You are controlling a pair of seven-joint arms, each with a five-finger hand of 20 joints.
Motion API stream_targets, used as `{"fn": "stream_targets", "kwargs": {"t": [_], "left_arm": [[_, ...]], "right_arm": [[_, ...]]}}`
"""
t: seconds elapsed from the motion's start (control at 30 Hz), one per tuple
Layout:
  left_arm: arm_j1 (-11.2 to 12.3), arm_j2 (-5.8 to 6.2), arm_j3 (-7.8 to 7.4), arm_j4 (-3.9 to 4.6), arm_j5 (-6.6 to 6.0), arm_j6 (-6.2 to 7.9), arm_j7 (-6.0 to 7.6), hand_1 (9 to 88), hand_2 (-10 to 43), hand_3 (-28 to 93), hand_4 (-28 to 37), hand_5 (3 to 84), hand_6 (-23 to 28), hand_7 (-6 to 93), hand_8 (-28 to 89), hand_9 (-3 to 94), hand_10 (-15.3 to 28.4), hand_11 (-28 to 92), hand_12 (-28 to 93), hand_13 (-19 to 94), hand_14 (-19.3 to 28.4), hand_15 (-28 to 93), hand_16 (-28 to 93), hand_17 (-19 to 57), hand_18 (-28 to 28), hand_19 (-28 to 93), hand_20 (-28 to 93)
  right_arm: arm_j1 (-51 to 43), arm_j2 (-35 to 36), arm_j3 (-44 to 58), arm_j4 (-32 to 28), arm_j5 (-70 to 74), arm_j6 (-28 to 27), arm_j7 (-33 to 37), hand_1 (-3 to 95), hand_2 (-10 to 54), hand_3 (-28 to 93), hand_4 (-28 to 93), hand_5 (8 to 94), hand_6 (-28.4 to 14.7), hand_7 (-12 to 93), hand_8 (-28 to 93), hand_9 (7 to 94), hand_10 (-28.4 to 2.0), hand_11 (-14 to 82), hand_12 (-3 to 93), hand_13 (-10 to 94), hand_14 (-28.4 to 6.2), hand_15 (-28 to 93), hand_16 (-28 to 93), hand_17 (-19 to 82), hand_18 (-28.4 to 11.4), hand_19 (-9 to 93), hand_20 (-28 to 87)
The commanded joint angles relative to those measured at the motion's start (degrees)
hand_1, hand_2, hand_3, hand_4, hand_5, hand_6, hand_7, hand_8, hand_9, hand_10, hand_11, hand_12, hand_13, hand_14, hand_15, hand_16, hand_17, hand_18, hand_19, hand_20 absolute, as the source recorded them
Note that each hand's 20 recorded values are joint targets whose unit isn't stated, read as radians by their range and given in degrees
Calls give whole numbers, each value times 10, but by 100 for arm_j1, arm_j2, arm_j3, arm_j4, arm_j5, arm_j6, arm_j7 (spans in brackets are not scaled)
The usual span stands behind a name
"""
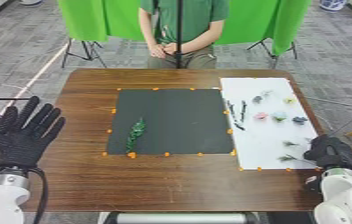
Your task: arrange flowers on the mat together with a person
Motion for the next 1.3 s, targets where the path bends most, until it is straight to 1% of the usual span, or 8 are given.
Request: {"fn": "stream_targets", "kwargs": {"t": [0.03,0.27,0.47,0.87,1.03,1.07,1.17,1.3], "left_arm": [[69,-26,-5,33,0,-48,-139,297,127,704,-283,428,72,97,-94,394,162,218,71,307,165,366,-94,-47,152,389,147],[50,21,27,49,-3,-66,-133,298,127,704,-283,428,72,97,-94,394,160,219,70,307,164,364,-93,-48,152,391,148],[22,43,46,37,4,-16,-101,297,127,704,-283,428,72,96,-94,393,161,218,71,308,164,365,-93,-48,153,392,148],[-298,179,295,154,68,89,-307,298,126,703,-283,428,73,94,-93,393,161,218,71,308,164,366,-93,-48,153,391,147],[-327,205,341,166,65,125,-298,299,126,702,-283,427,72,94,-93,392,160,218,71,308,163,365,-93,-48,153,390,147],[-355,211,372,174,76,152,-305,299,126,701,-283,427,72,94,-93,392,161,218,71,308,163,365,-93,-48,152,390,147],[-403,234,448,174,511,277,-454,300,126,702,-283,426,72,95,-92,392,161,218,71,308,163,365,-93,-47,152,390,147],[-567,289,583,263,402,201,-486,303,126,703,-283,427,73,95,-93,392,159,218,71,308,163,365,-93,-47,152,390,147]], "right_arm": [[31,32,15,-350,604,344,357,492,-86,750,-272,619,6,573,87,678,-105,459,659,572,-158,757,553,291,-220,768,439],[299,104,-278,-800,871,880,450,490,-88,746,-252,620,5,573,97,704,-113,481,627,618,-152,756,546,334,-218,791,444],[1090,81,-1069,-885,980,855,471,480,-90,758,-223,611,2,583,112,702,-114,483,631,621,-151,758,549,337,-220,798,439],[2823,-391,-3191,-610,1136,148,102,471,-95,763,-193,603,-6,605,113,701,-112,483,631,619,-157,762,545,334,-223,808,431],[3355,-789,-3995,-190,1042,68,-157,476,-95,760,-196,603,-9,603,112,700,-111,481,628,616,-158,761,540,332,-226,808,426],[3442,-848,-4120,-96,1023,13,-202,478,-94,759,-197,603,-9,603,112,699,-110,480,627,615,-158,761,539,331,-225,808,425],[3700,-1056,-4450,199,1023,-90,-172,482,-93,757,-203,601,-11,603,112,696,-108,471,621,612,-159,757,533,327,-222,798,417],[3888,-1298,-4872,505,533,140,240,483,-94,757,-204,600,-11,602,110,696,-106,463,619,610,-158,754,525,327,-223,795,412]]}}
